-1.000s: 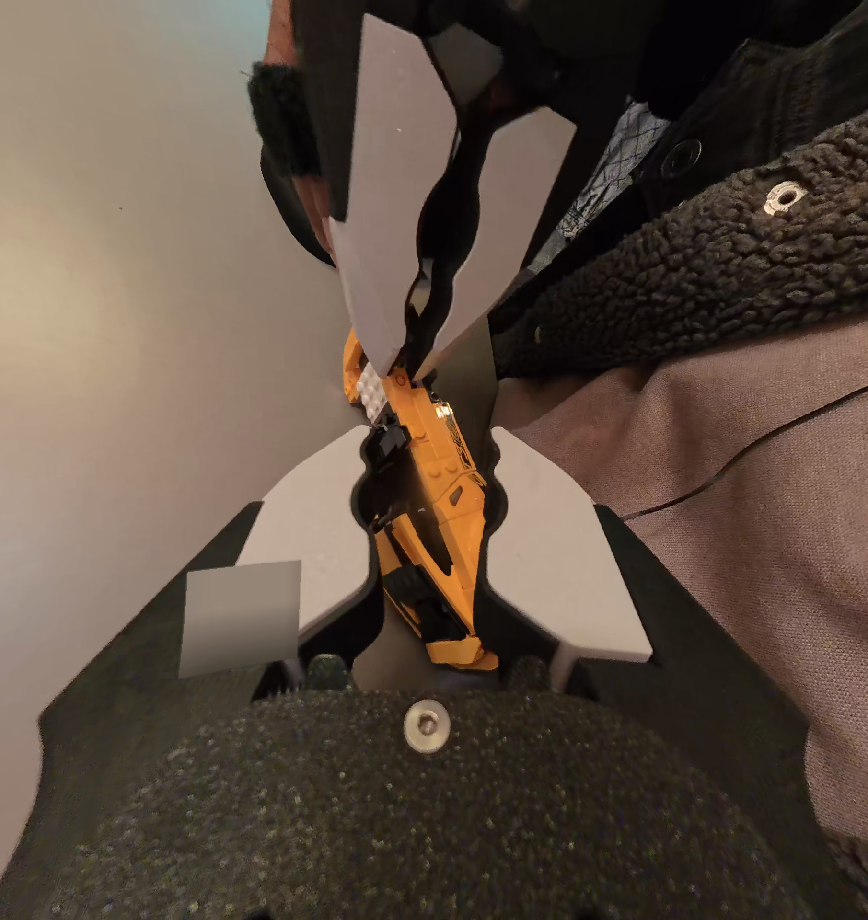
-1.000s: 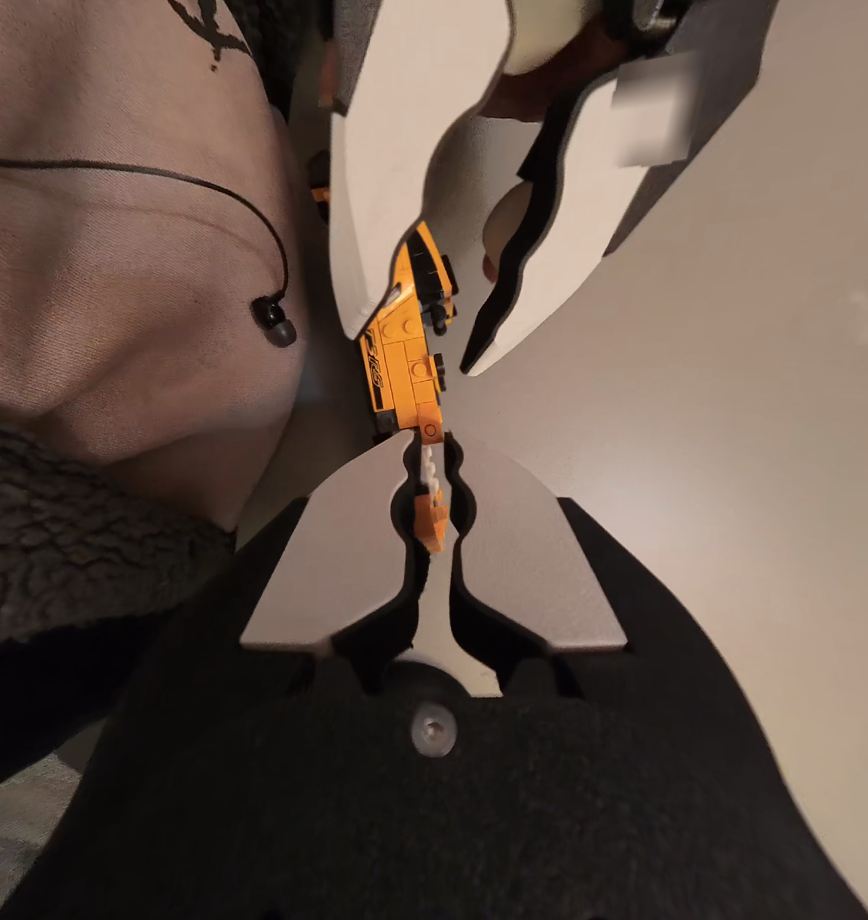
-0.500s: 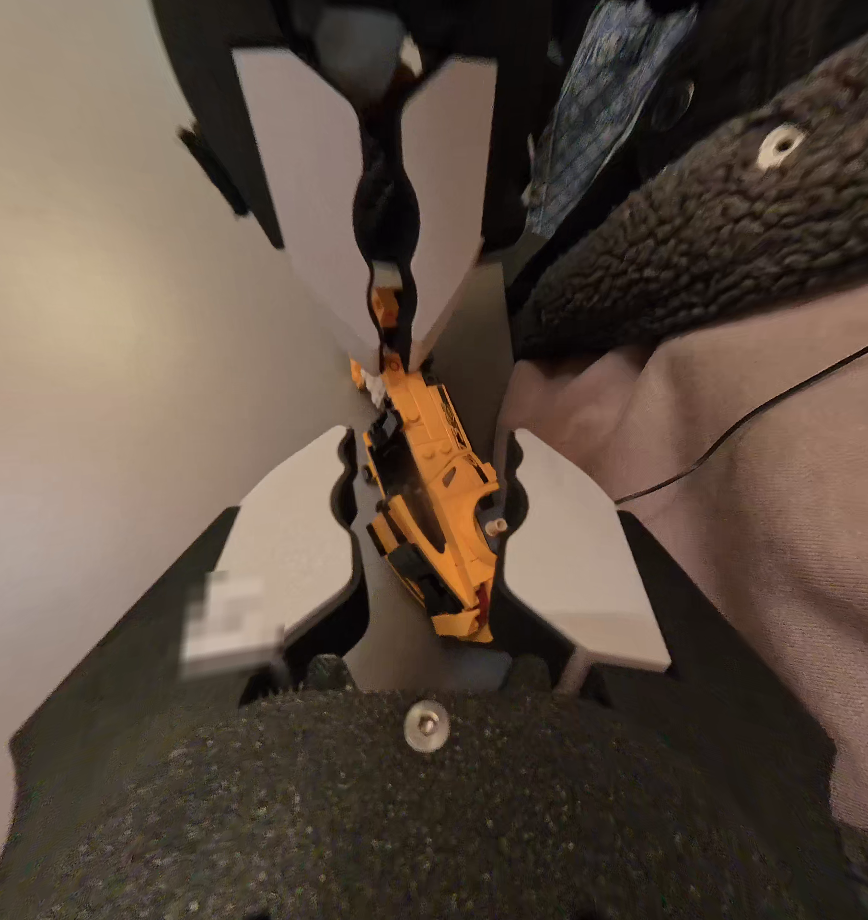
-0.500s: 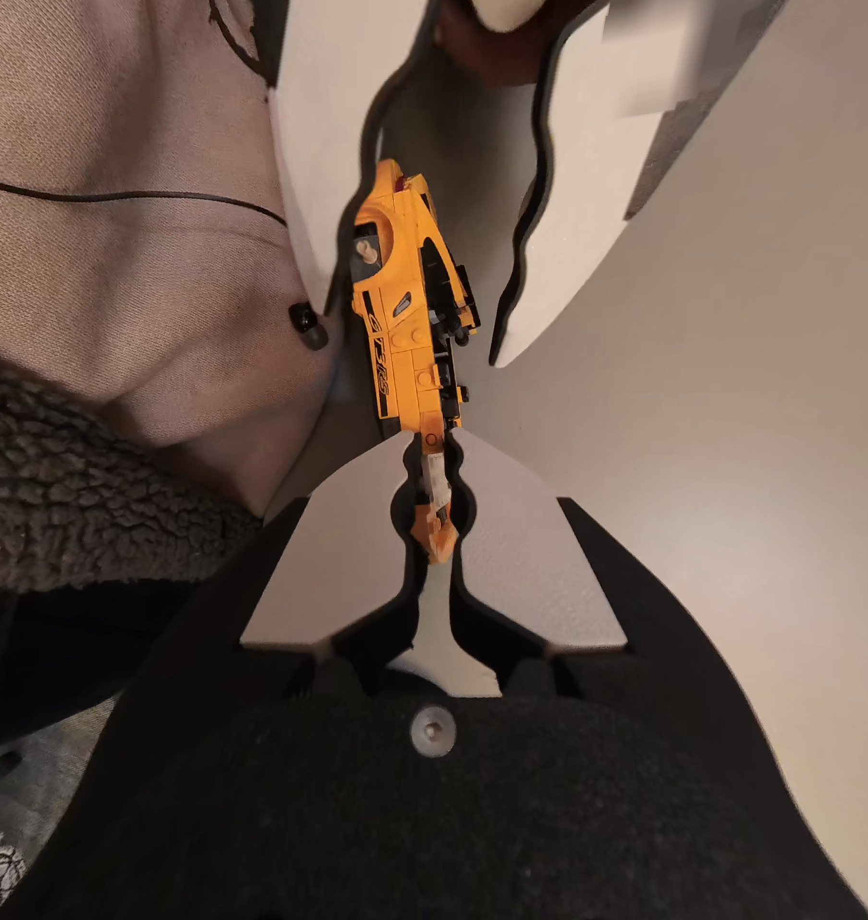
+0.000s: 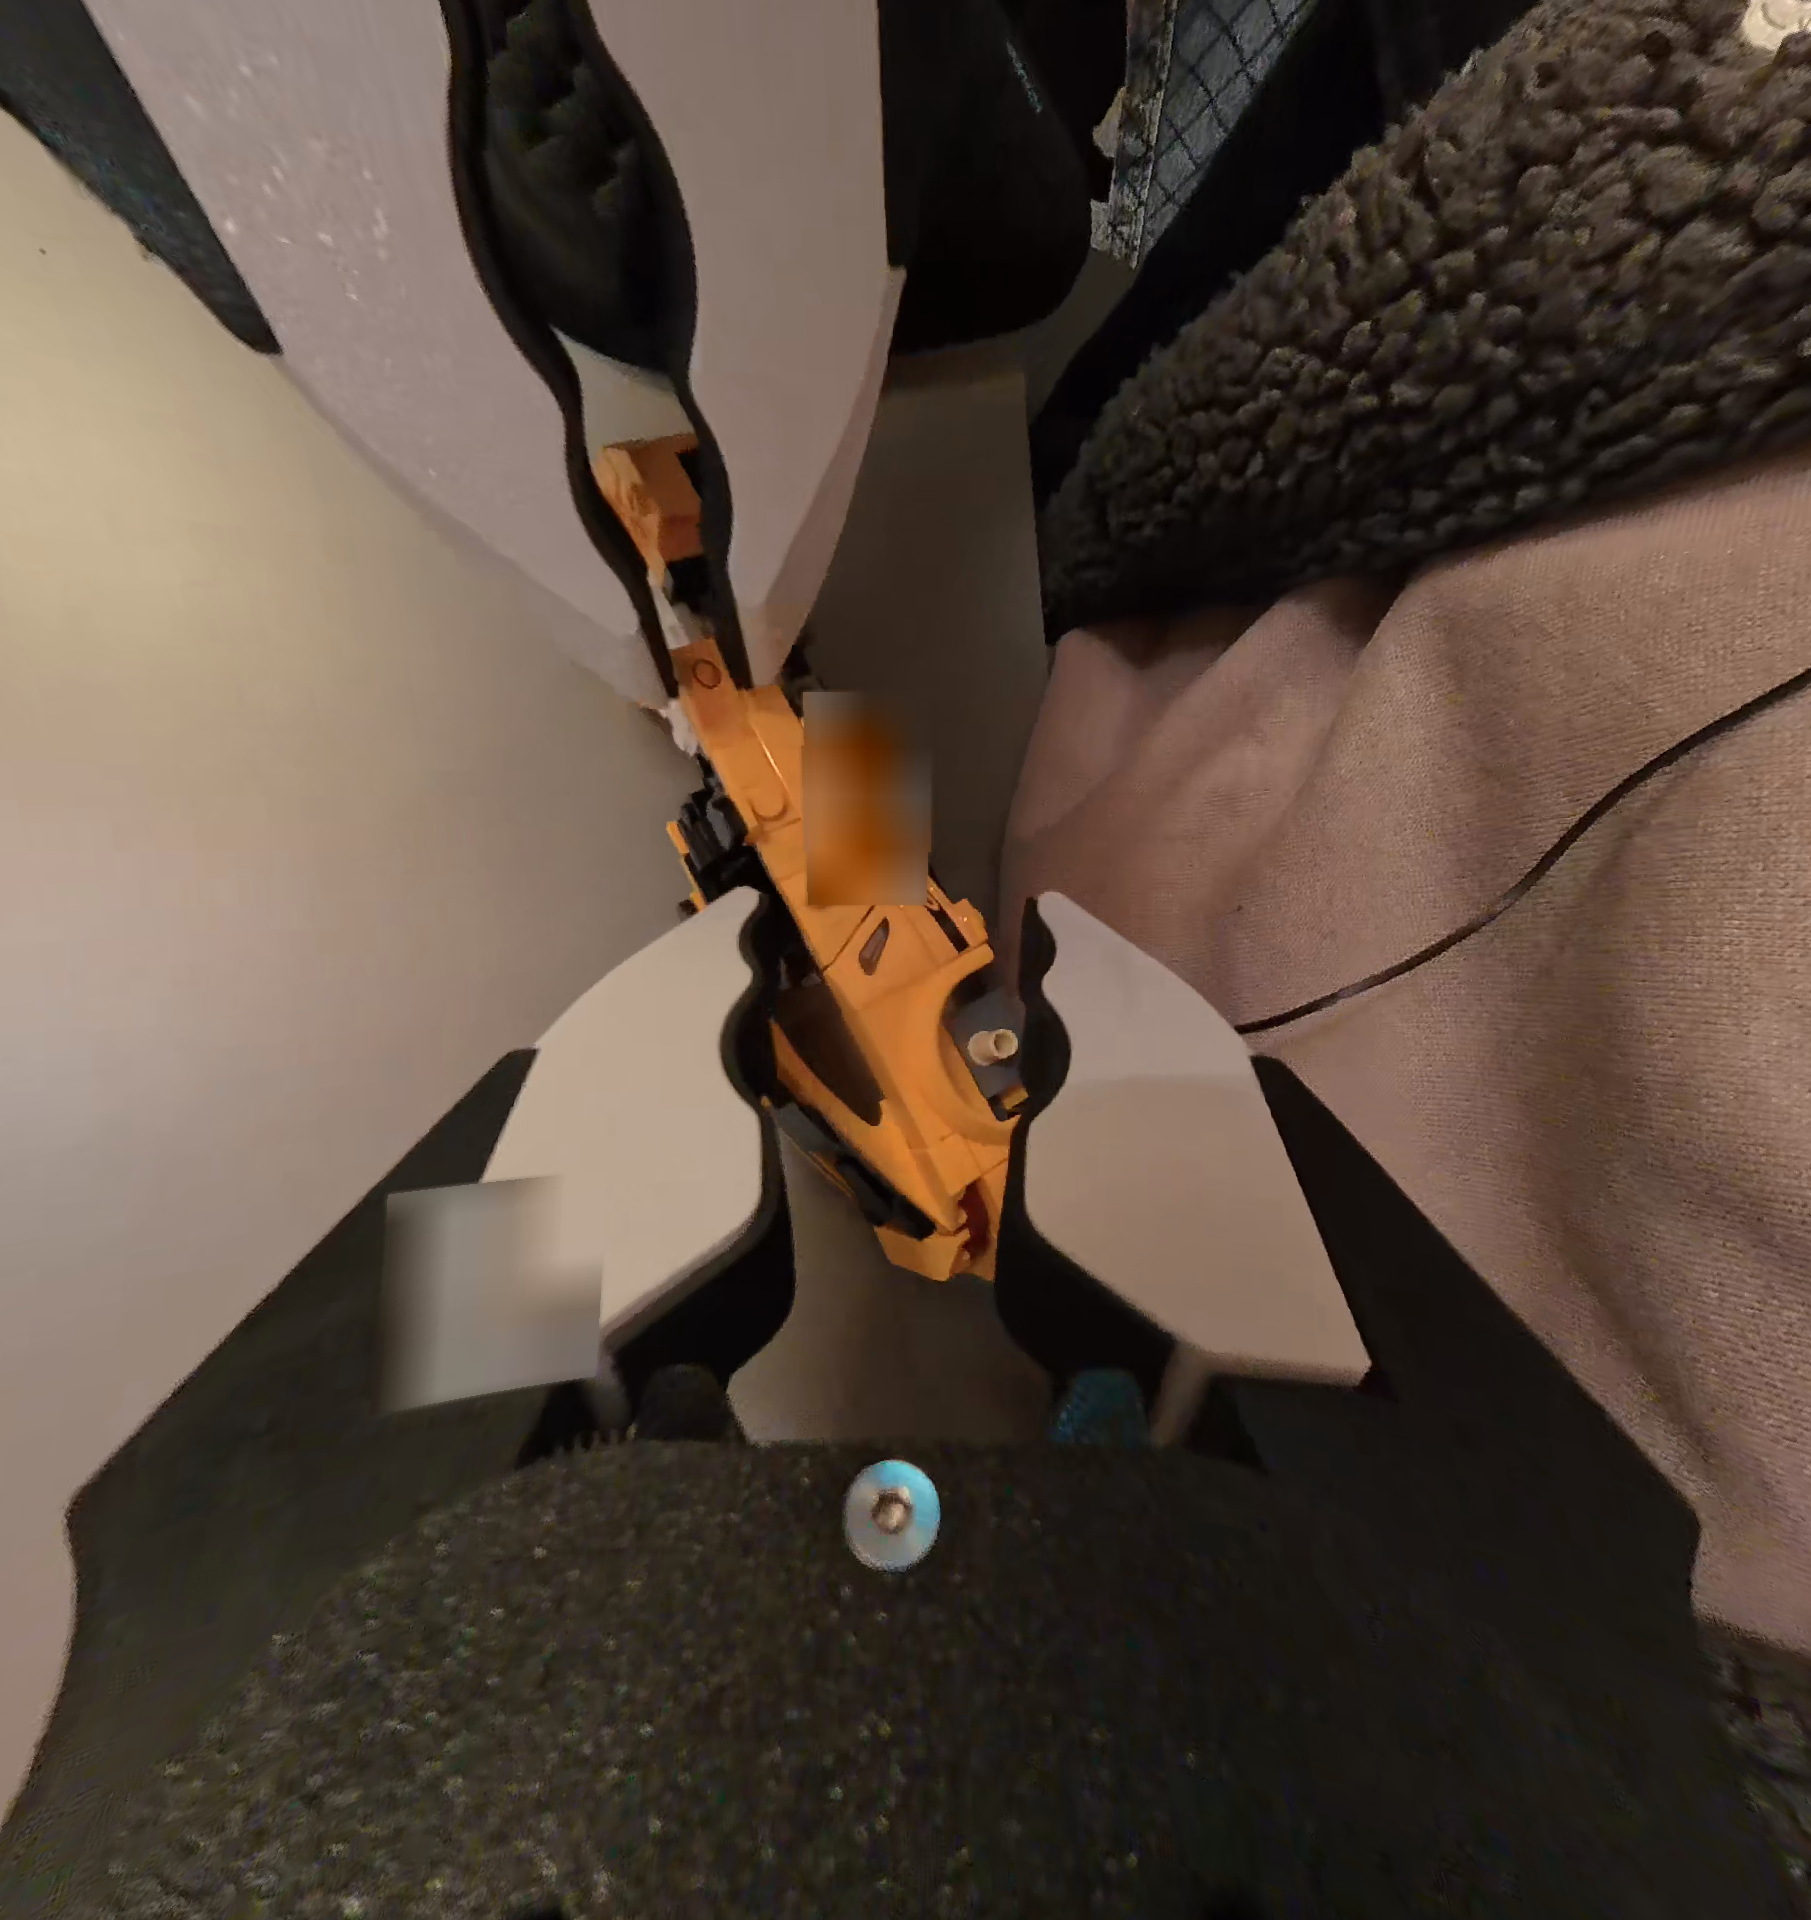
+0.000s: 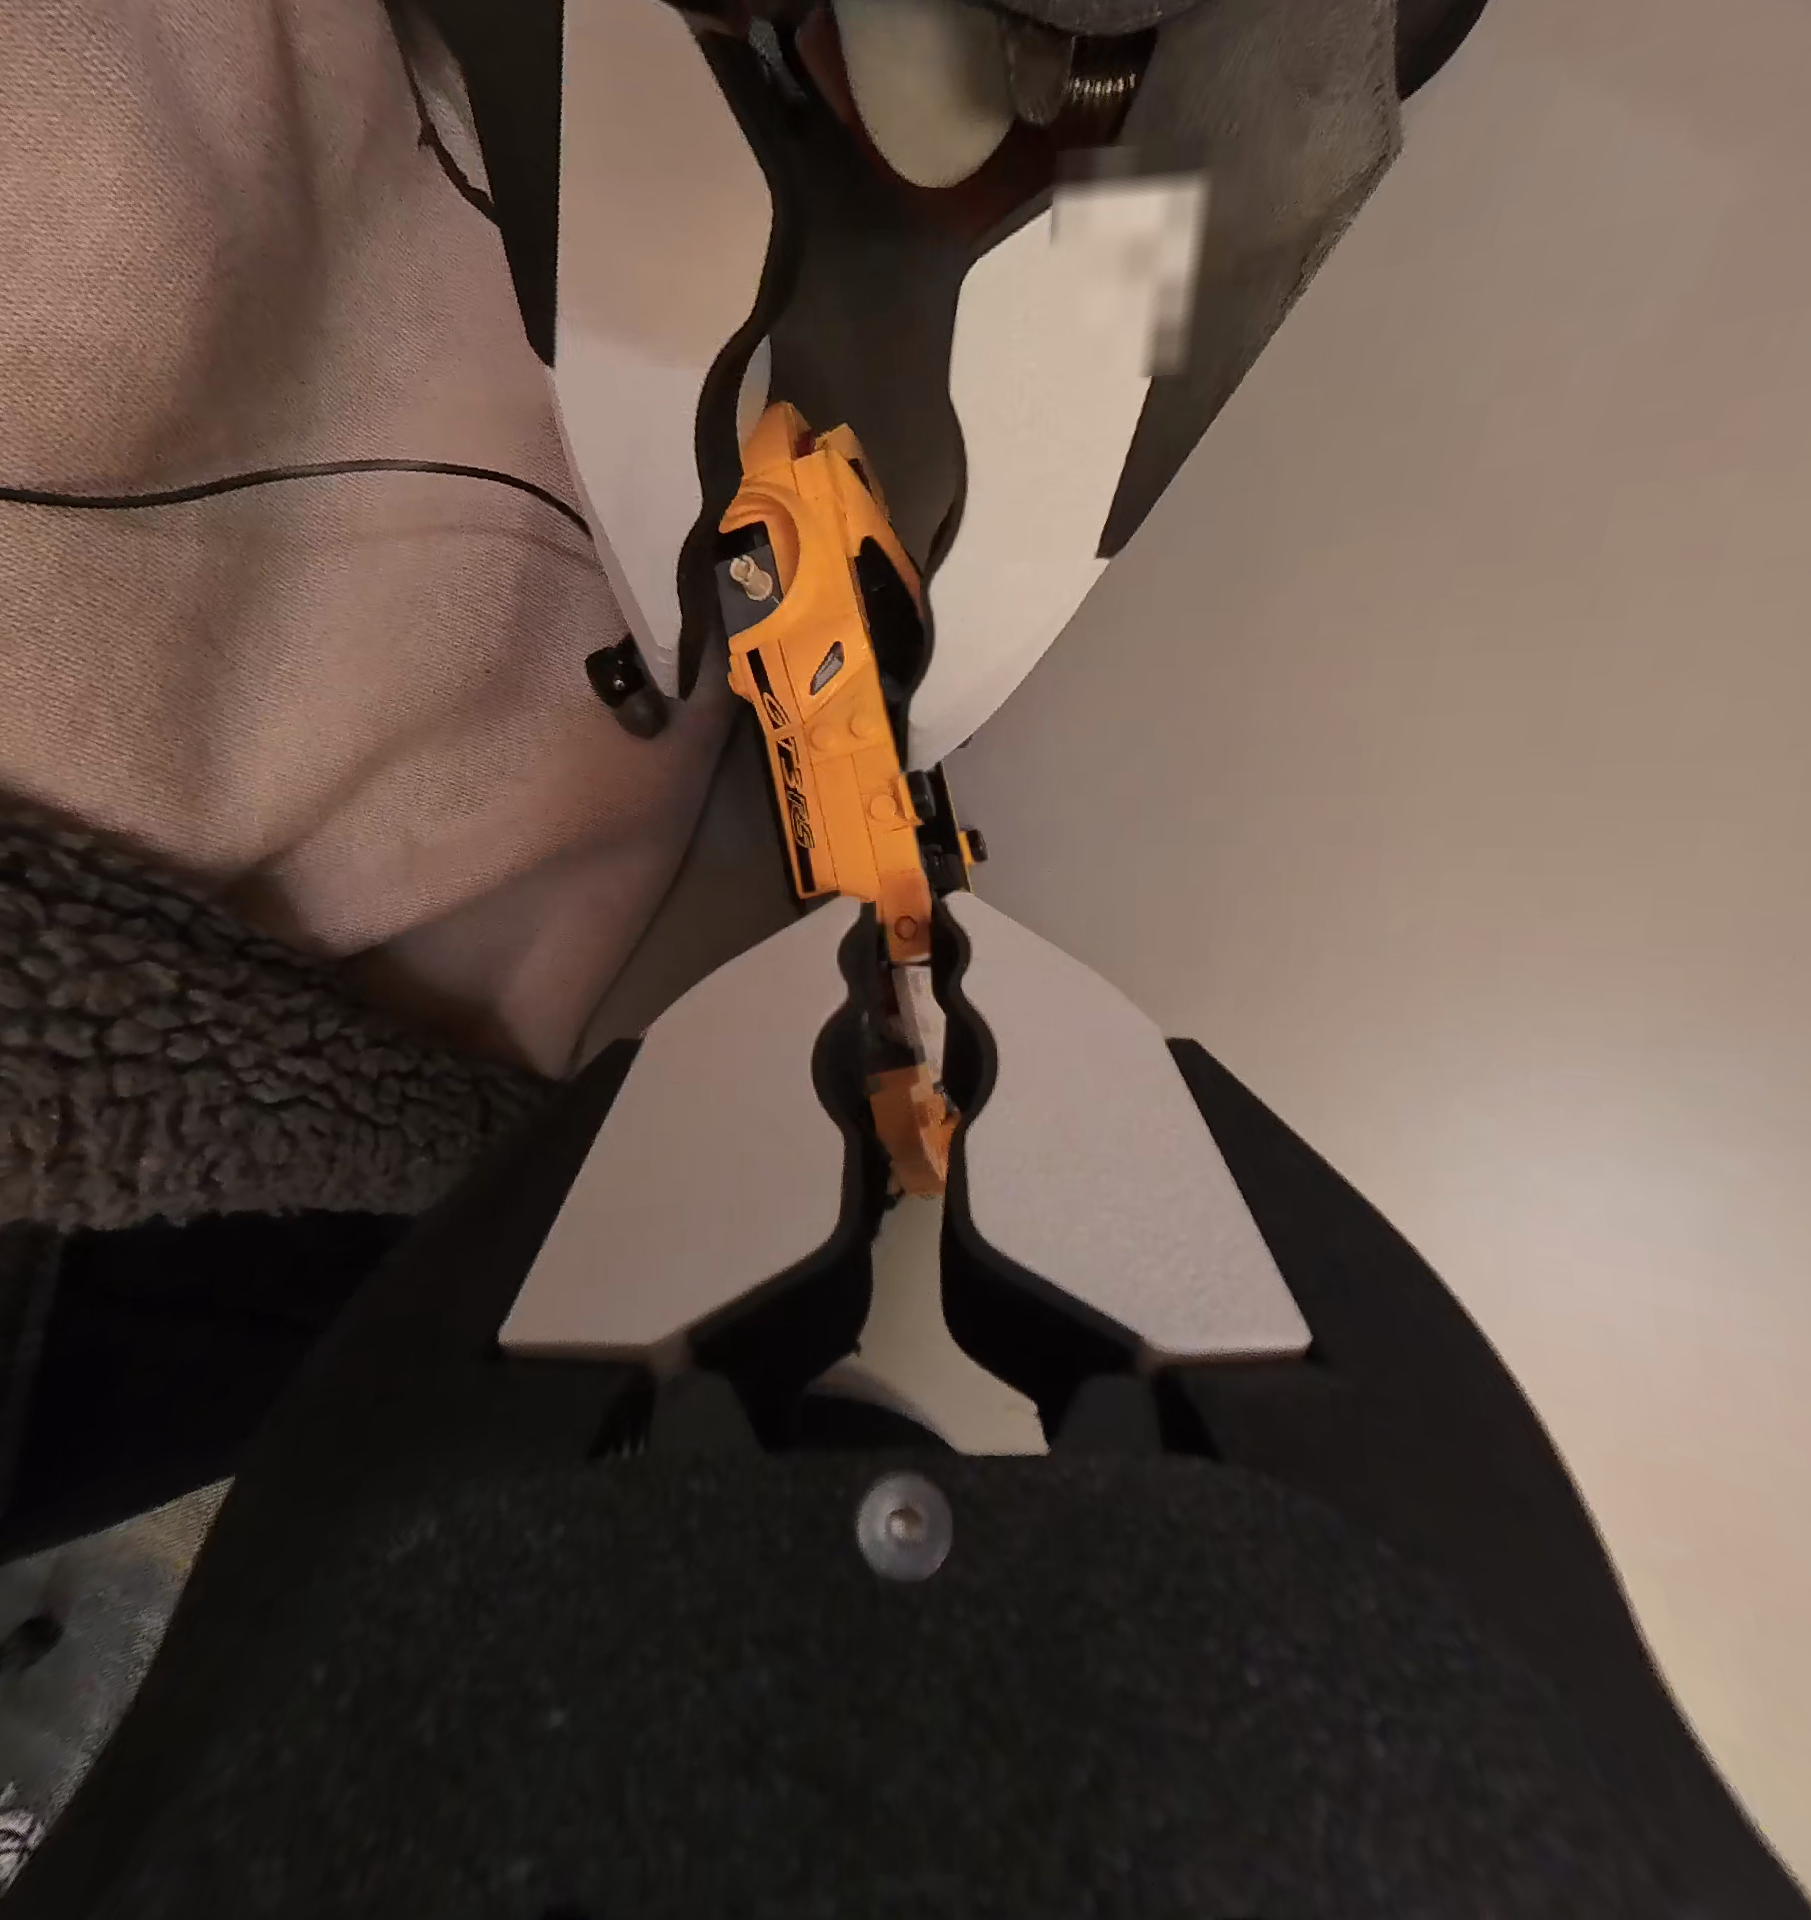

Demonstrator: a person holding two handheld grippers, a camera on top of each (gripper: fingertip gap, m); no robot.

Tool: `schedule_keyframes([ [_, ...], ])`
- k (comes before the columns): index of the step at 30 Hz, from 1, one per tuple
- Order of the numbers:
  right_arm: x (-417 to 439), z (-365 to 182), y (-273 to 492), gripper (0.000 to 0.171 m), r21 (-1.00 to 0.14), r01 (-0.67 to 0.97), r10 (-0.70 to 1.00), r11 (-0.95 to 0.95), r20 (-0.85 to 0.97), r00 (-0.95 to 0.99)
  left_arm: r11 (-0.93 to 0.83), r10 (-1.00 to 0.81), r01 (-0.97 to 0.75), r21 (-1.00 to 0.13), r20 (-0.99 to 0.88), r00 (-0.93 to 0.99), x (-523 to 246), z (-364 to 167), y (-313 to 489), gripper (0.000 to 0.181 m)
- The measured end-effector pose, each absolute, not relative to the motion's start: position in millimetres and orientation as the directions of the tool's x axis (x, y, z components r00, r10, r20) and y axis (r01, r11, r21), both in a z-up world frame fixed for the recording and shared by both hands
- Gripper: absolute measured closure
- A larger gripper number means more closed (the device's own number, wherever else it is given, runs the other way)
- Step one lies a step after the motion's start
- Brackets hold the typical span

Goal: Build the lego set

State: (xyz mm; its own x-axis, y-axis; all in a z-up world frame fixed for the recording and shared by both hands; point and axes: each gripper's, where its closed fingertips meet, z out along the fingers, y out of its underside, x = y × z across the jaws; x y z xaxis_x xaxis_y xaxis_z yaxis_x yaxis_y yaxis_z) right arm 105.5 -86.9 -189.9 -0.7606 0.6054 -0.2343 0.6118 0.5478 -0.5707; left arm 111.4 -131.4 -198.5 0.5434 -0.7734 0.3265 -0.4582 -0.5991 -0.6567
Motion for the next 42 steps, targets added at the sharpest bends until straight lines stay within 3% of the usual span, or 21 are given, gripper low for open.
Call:
schedule_keyframes([
  [14, 106, -189, -92, 0.165, -0.590, 0.714, 0.564, 0.377, -0.465, -0.682, -0.512, -0.847, -0.580, -0.633, 0.260, 0.464, 103, -203, -134, 0.146],
  [31, 99, -190, -91, 0.171, -0.652, 0.642, 0.594, 0.403, -0.347, -0.726, -0.402, -0.910, -0.663, -0.632, 0.193, 0.368, 89, -202, -132, 0.146],
  [37, 96, -178, -86, 0.159, -0.705, 0.588, 0.649, 0.397, -0.237, -0.723, -0.409, -0.863, -0.487, -0.772, 0.153, 0.481, 78, -170, -127, 0.130],
  [42, 100, -187, -89, 0.165, -0.694, 0.585, 0.670, 0.419, -0.198, -0.715, -0.427, -0.814, -0.488, -0.761, 0.089, 0.574, 76, -193, -138, 0.113],
])
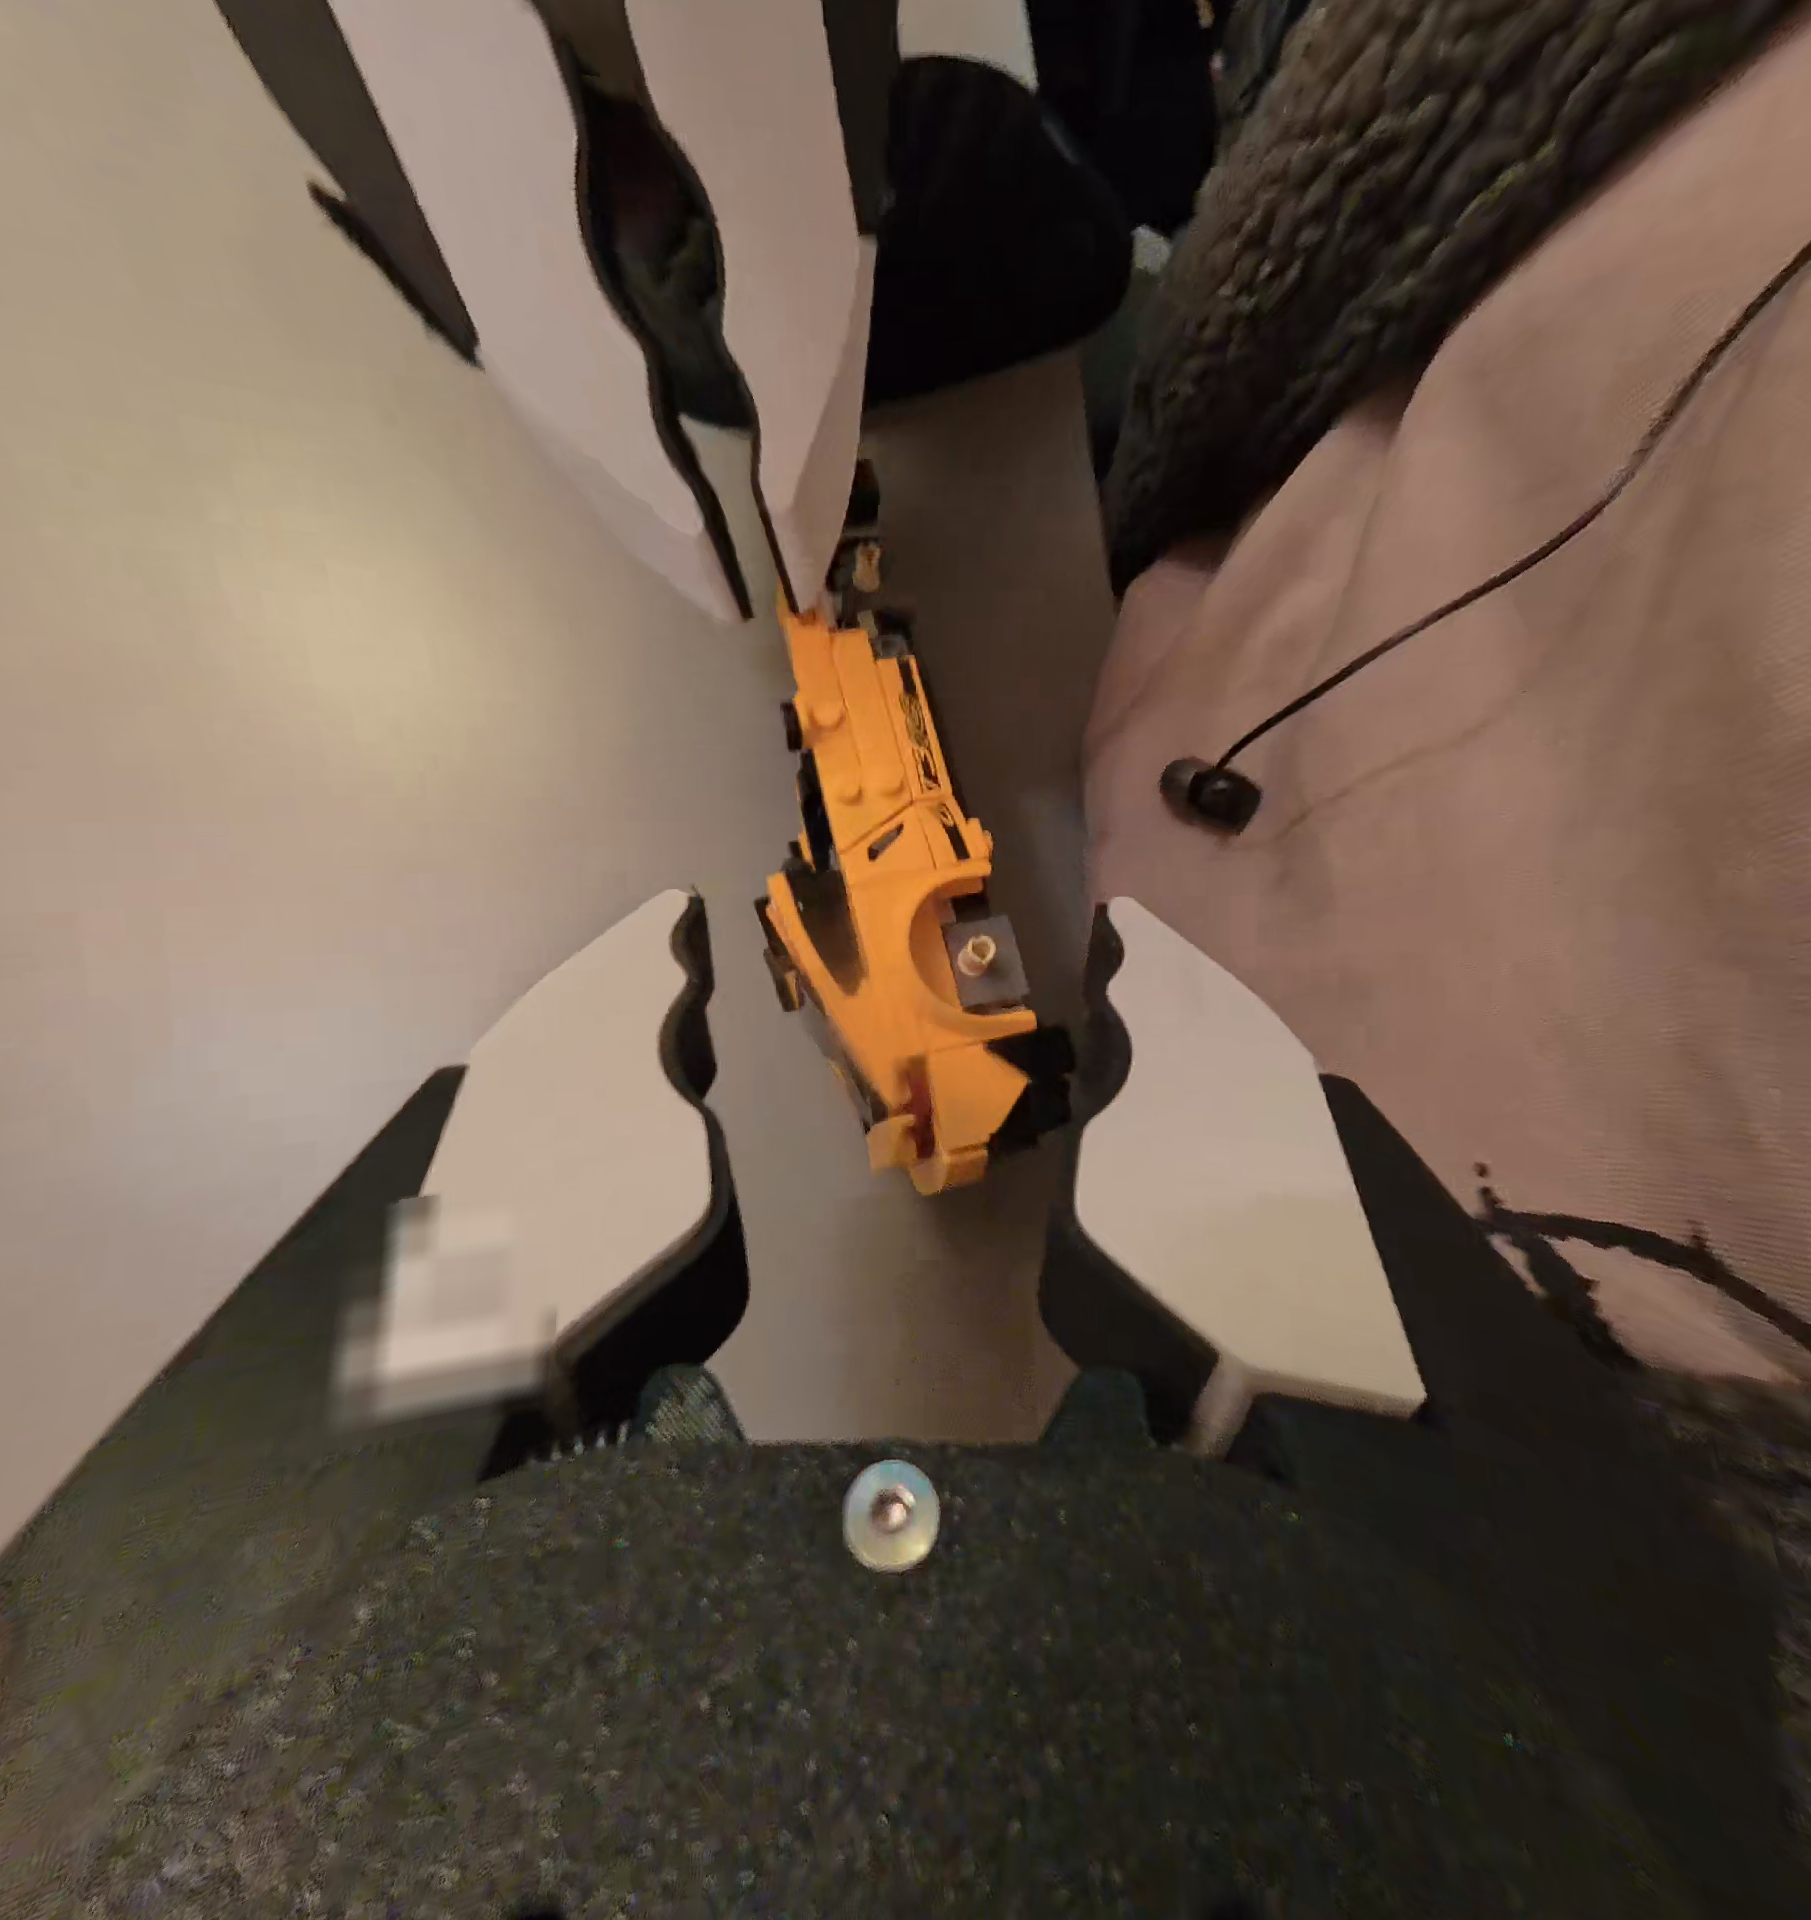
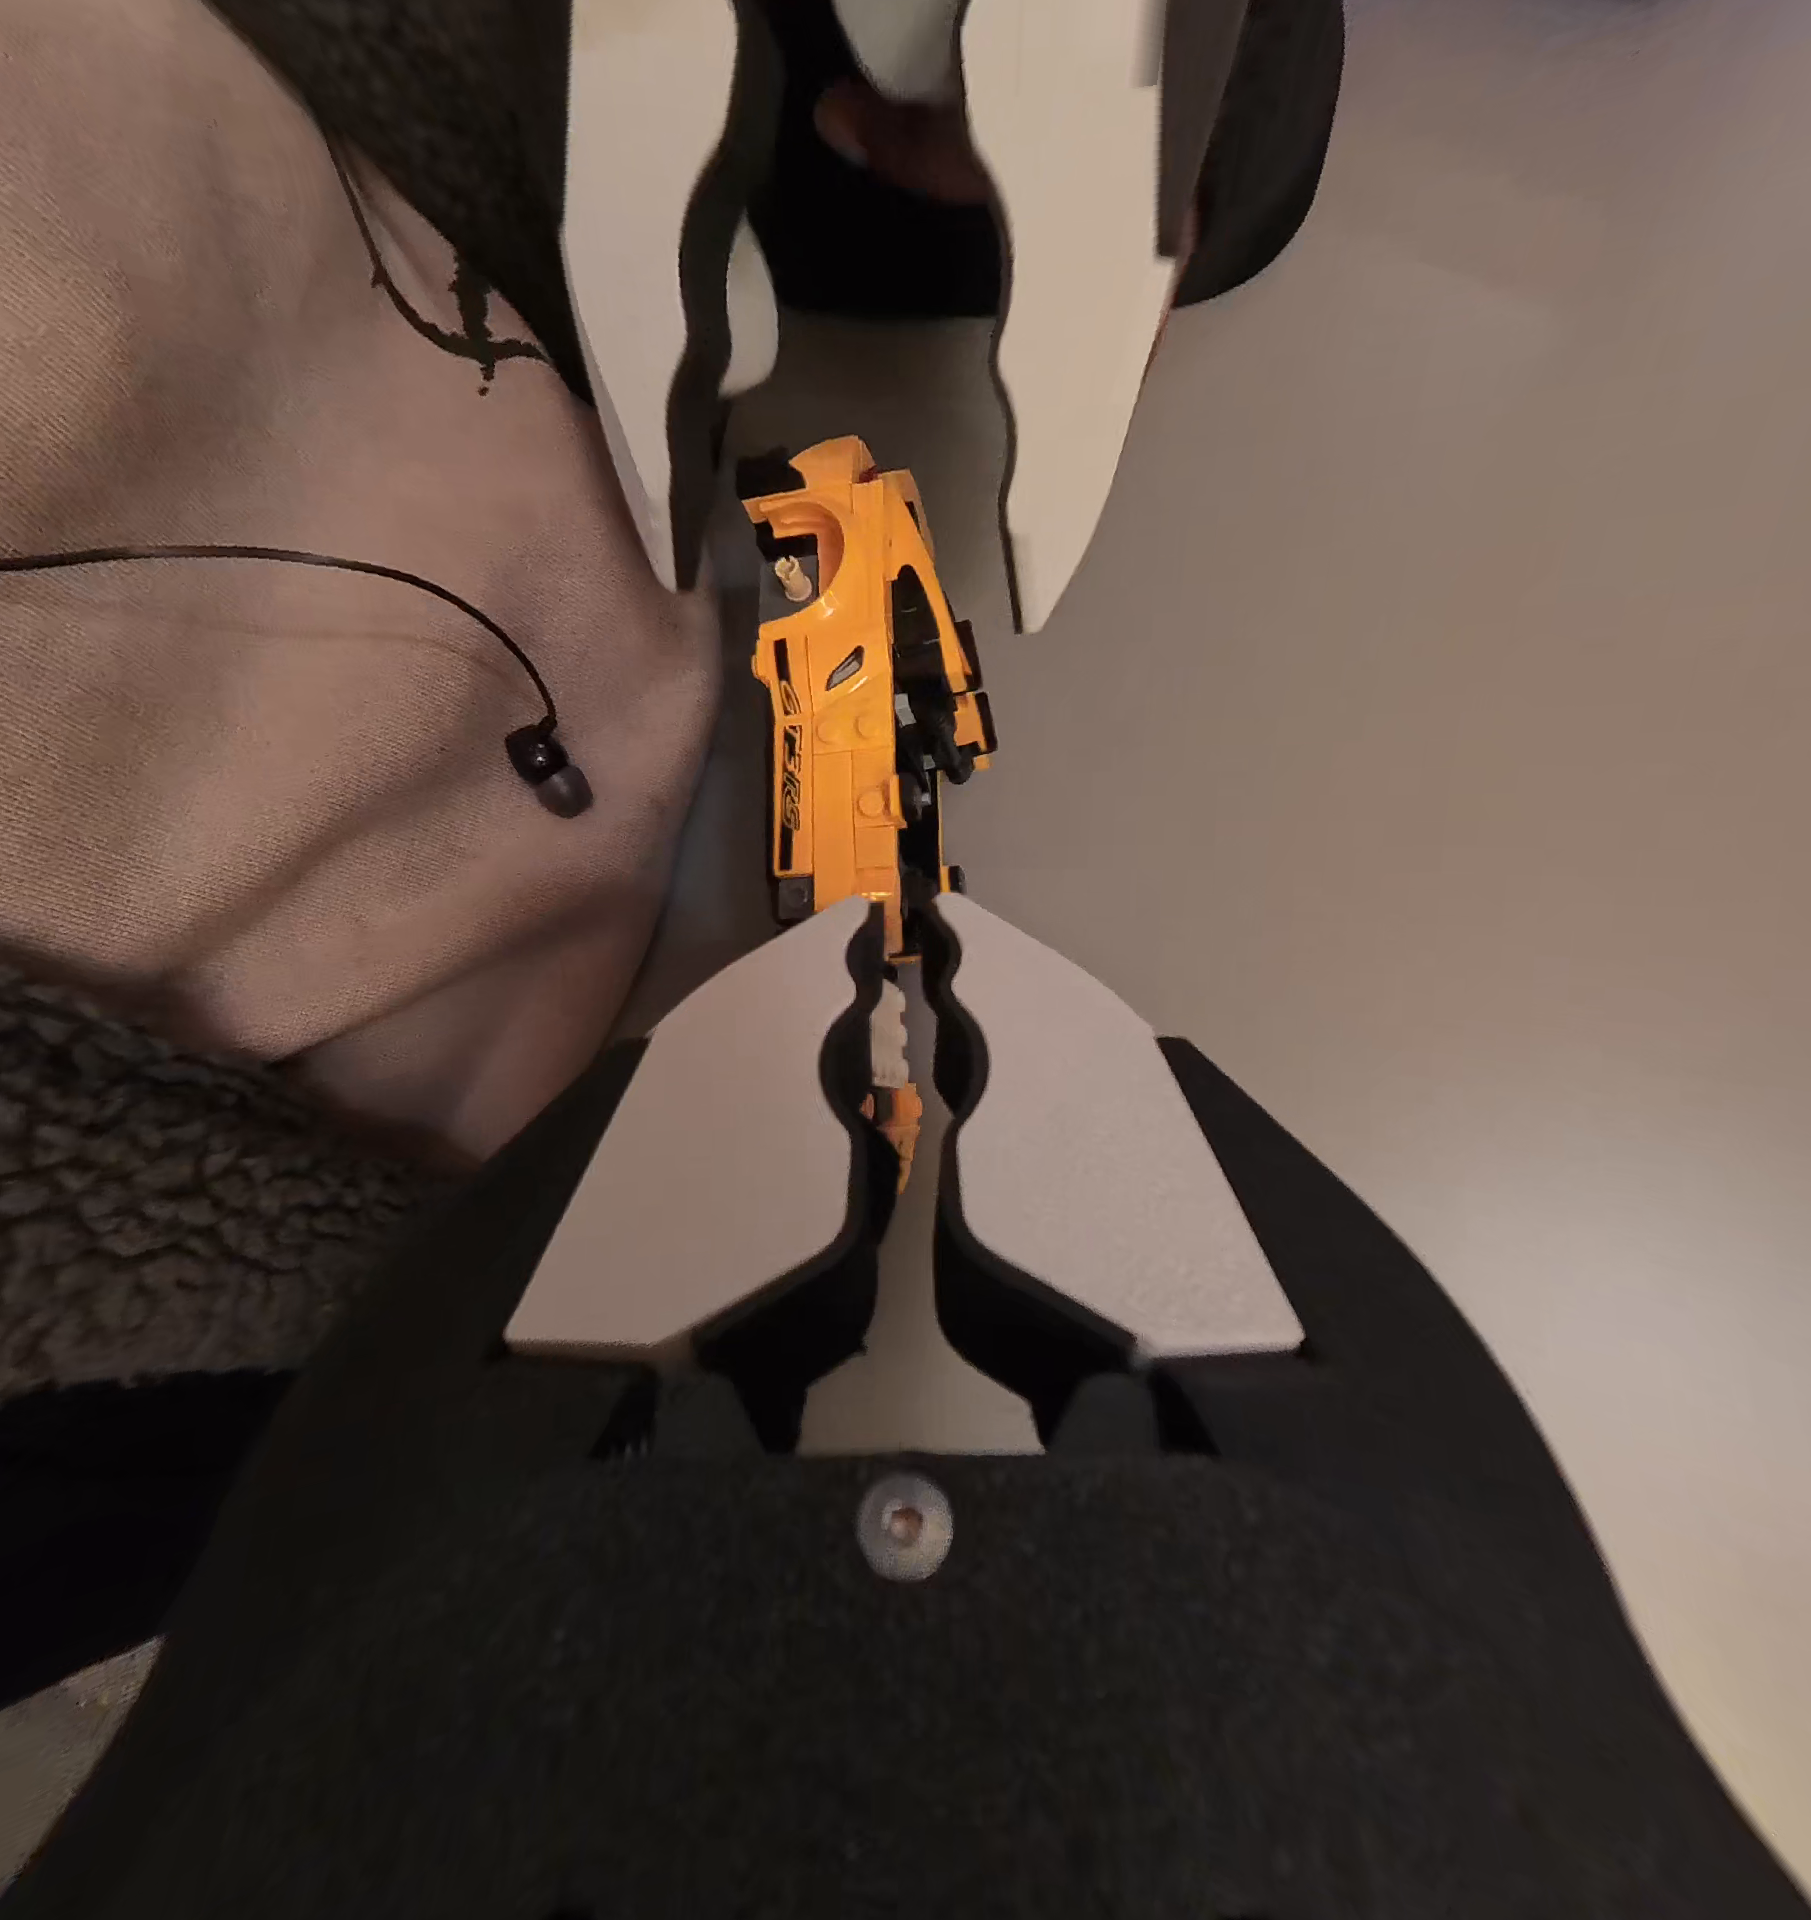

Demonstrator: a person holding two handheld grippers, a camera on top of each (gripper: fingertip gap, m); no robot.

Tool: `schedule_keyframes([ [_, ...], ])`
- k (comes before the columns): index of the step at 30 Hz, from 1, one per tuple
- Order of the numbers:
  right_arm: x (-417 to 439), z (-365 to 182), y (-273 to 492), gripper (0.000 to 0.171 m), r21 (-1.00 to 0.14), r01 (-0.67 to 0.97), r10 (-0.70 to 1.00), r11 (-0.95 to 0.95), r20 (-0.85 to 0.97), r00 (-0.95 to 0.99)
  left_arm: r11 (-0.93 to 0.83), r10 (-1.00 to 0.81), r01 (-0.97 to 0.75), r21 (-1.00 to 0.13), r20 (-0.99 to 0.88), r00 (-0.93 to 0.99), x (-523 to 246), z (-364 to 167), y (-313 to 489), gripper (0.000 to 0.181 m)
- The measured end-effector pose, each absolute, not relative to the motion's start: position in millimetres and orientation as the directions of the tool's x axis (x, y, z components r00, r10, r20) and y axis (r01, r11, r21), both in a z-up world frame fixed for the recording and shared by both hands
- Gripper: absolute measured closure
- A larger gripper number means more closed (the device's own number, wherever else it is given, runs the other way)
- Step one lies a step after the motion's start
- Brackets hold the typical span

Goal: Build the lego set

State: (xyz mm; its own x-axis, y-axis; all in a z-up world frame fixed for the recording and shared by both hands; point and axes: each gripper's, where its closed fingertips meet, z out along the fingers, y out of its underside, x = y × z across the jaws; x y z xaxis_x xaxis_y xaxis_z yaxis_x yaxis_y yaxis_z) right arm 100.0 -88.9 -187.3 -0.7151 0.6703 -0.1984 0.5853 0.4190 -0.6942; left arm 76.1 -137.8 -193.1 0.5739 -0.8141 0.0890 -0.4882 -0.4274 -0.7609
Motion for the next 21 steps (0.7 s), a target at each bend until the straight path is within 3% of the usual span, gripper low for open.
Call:
schedule_keyframes([
  [10, 102, -186, -85, 0.171, -0.709, 0.571, 0.726, 0.413, -0.122, -0.677, -0.351, -0.804, -0.526, -0.774, -0.039, 0.594, 72, -204, -124, 0.138],
  [16, 95, -170, -73, 0.150, -0.787, 0.515, 0.800, 0.340, -0.046, -0.598, -0.311, -0.787, -0.541, -0.781, -0.107, 0.607, 60, -204, -112, 0.139],
  [21, 87, -170, -47, 0.146, -0.816, 0.490, 0.862, 0.305, 0.018, -0.506, -0.285, -0.760, -0.542, -0.790, -0.158, 0.631, 44, -203, -97, 0.139],
])
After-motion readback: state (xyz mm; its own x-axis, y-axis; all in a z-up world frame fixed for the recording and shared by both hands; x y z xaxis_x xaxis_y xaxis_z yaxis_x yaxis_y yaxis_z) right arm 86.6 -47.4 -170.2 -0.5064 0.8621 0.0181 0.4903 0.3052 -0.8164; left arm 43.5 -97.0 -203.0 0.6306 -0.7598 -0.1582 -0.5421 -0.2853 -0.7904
